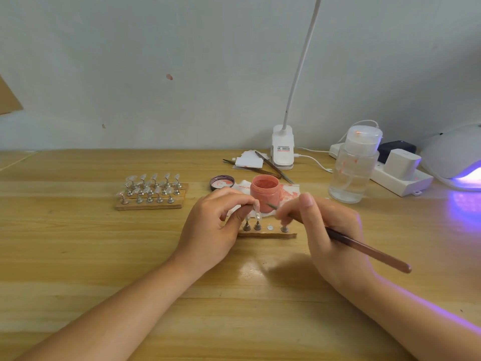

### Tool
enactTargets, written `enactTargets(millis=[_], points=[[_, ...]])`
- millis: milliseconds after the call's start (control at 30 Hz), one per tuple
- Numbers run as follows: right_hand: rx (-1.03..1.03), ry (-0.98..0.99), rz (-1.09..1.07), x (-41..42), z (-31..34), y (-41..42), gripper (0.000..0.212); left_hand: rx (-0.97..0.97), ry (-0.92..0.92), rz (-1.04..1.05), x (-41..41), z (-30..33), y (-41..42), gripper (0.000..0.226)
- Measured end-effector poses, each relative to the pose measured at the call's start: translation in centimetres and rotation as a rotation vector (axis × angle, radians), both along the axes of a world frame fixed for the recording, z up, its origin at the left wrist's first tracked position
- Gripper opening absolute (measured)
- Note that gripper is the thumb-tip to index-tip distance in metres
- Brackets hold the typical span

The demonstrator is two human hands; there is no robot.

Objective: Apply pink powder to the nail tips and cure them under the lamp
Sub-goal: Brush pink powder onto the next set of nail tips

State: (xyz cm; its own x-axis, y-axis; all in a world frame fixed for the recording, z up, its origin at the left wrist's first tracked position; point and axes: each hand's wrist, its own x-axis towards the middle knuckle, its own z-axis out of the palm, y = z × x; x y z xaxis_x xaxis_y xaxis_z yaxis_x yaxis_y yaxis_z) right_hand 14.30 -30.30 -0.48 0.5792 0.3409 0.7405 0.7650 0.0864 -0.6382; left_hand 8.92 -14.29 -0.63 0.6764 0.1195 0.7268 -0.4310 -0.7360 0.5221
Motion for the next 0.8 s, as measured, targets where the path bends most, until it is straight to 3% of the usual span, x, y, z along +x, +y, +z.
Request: enactTargets(millis=[167,300,433,800], points=[[-0.023,0.073,0.035,-0.22,-0.1,0.03,0.048,-0.052,-0.007,-0.014,-0.02,0.0,0.12,0.022],[-0.011,0.024,-0.006,-0.21,0.11,0.12,0.042,-0.065,-0.014,-0.018,0.0,-0.1,0.21,0.024],[0.014,0.143,0.069,-0.41,0.17,0.02,0.045,-0.078,-0.013,-0.005,-0.04,-0.03,0.16,0.026],[0.029,0.078,0.017,-0.38,0.25,0.19,0.046,-0.086,0.003,0.01,-0.07,0.03,0.1,0.027]])
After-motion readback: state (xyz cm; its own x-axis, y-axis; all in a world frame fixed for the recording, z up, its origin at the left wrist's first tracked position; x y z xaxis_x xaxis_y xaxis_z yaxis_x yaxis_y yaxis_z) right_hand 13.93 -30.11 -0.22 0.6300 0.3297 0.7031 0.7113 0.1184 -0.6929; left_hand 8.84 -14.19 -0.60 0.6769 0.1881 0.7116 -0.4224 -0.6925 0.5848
